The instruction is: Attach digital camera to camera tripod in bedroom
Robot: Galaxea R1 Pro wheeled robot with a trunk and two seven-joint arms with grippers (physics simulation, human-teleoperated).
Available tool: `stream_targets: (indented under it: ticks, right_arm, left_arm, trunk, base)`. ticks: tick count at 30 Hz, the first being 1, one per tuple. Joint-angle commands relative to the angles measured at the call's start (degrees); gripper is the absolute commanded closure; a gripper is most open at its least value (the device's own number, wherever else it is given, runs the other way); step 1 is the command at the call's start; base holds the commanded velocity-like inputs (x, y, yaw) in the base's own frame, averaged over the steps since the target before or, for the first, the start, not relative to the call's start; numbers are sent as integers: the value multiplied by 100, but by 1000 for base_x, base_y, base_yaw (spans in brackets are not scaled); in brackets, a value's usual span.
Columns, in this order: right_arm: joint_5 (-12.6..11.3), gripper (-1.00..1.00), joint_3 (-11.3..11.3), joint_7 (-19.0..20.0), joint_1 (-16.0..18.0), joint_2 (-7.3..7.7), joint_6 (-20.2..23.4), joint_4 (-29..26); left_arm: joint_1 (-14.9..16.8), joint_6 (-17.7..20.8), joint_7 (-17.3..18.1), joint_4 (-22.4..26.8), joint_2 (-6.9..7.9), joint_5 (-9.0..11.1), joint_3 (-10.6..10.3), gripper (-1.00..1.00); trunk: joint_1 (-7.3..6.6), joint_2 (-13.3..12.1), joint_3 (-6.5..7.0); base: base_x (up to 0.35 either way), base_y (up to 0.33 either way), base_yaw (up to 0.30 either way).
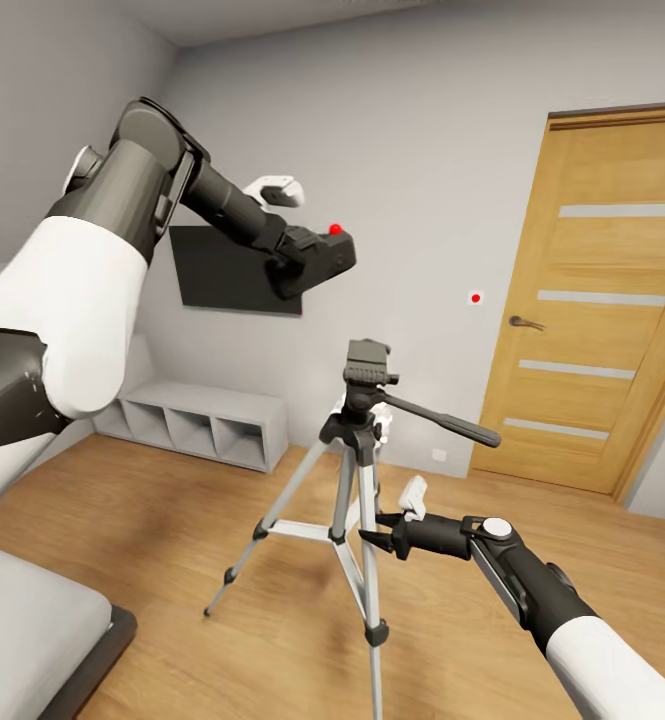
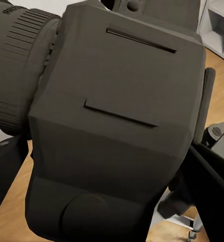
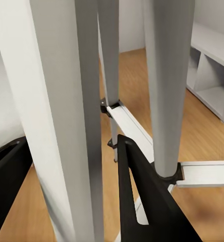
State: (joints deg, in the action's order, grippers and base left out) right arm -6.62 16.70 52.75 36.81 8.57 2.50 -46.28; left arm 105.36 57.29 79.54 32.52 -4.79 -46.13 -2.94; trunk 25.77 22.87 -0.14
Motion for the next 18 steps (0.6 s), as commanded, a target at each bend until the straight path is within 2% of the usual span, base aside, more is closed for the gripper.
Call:
stream_targets:
  ticks: [1,4,8,18]
  right_arm:
    - [-89,100,19,4,3,6,38,-4]
    - [-86,100,18,0,3,6,135,-4]
    - [-85,100,23,6,3,5,350,-4]
    - [-85,100,48,11,6,4,390,-4]
  left_arm:
    - [2,55,53,5,-5,-63,-3,100]
    - [0,54,58,2,-15,-63,-99,100]
    - [-12,54,61,0,-56,-63,-378,100]
    - [-24,54,62,-2,-139,-63,-435,100]
  trunk:
    - [2,5,-2]
    - [2,5,-2]
    - [2,5,-2]
    - [2,5,-2]
  base:
    - [0,0,0]
    - [0,0,0]
    - [0,0,0]
    - [0,0,0]
